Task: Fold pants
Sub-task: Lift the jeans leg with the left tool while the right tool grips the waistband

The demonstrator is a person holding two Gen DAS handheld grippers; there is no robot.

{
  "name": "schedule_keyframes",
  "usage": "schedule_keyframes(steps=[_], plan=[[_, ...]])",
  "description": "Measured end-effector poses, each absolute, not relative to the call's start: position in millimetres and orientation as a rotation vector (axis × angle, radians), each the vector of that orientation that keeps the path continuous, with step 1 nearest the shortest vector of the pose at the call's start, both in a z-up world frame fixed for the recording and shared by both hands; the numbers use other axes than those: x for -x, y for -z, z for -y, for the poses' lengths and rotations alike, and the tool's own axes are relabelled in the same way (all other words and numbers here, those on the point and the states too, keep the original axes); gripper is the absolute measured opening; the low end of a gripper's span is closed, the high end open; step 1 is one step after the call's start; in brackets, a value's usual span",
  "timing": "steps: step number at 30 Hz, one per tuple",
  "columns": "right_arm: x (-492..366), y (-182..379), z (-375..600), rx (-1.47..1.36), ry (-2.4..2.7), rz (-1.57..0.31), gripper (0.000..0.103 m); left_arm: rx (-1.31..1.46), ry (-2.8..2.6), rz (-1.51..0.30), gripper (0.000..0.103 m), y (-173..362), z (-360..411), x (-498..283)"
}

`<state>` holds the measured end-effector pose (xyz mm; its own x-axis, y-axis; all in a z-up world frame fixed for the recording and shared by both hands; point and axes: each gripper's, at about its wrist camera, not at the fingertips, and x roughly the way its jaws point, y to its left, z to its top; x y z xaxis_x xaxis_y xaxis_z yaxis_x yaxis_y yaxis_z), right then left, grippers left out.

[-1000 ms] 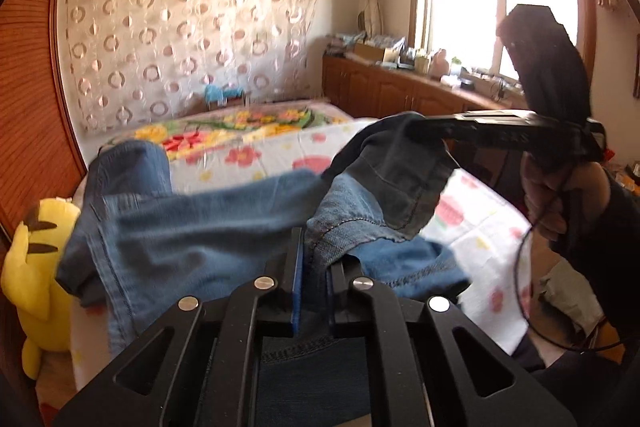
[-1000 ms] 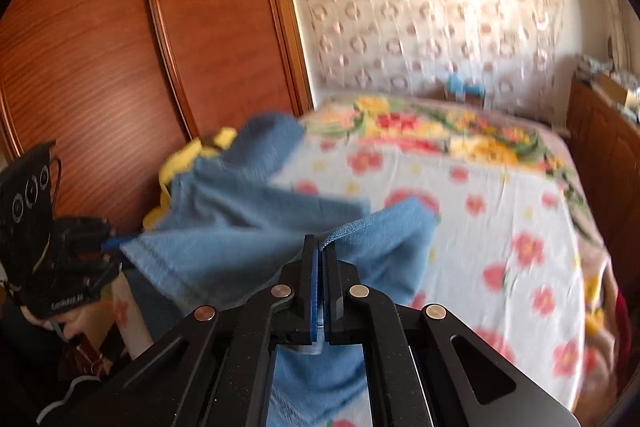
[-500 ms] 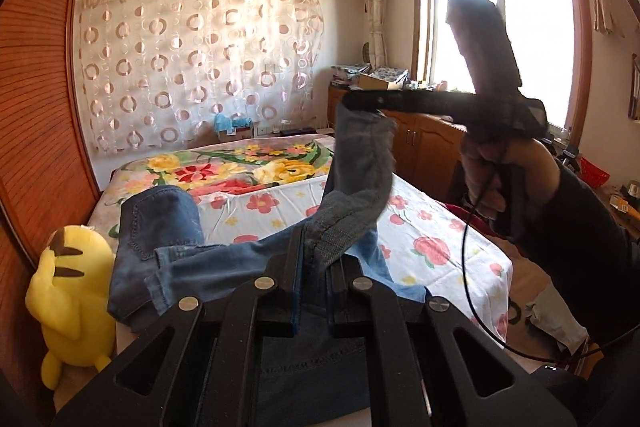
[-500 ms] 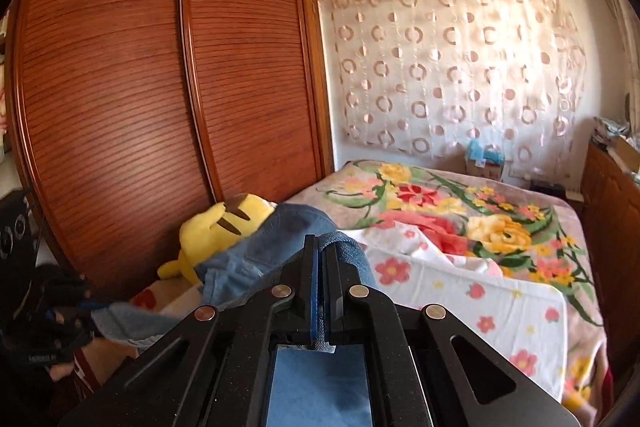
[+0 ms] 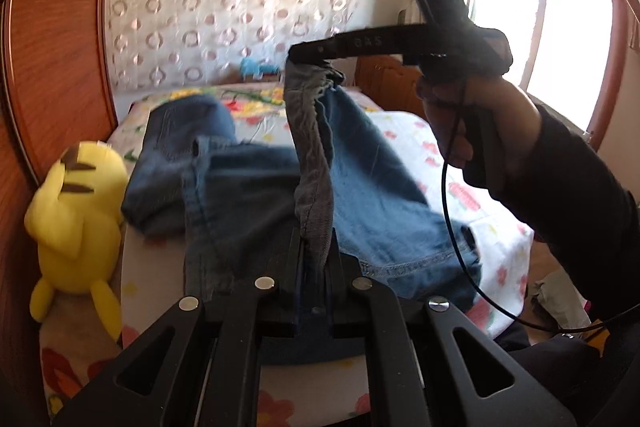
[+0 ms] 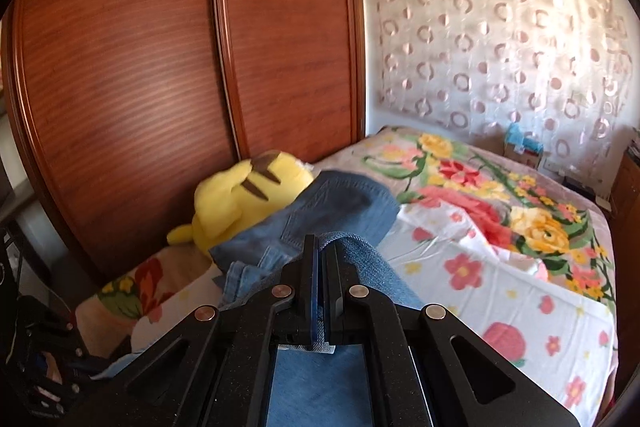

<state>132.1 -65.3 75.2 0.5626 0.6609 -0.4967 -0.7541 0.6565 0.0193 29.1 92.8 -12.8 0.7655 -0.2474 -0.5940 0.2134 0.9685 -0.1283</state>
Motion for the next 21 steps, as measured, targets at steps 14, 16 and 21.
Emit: schedule_keyframes(steps=[14,16,21], plan=[[-165.4,-63.1,9.7,0.261,-0.858,-0.618,0.001,0.082,0.184,-0.755,0.009,61.8,-109.7,-29.8],[-165.2,-62.3,10.5,0.259,-0.853,-0.625,0.001,0.086,0.181,-0.761,0.009,64.1,-110.3,-30.3],[-166.0,-66.7,16.0,0.239,-0.856,-0.614,0.003,0.098,0.177,-0.751,0.012,62.8,-112.3,-29.8]])
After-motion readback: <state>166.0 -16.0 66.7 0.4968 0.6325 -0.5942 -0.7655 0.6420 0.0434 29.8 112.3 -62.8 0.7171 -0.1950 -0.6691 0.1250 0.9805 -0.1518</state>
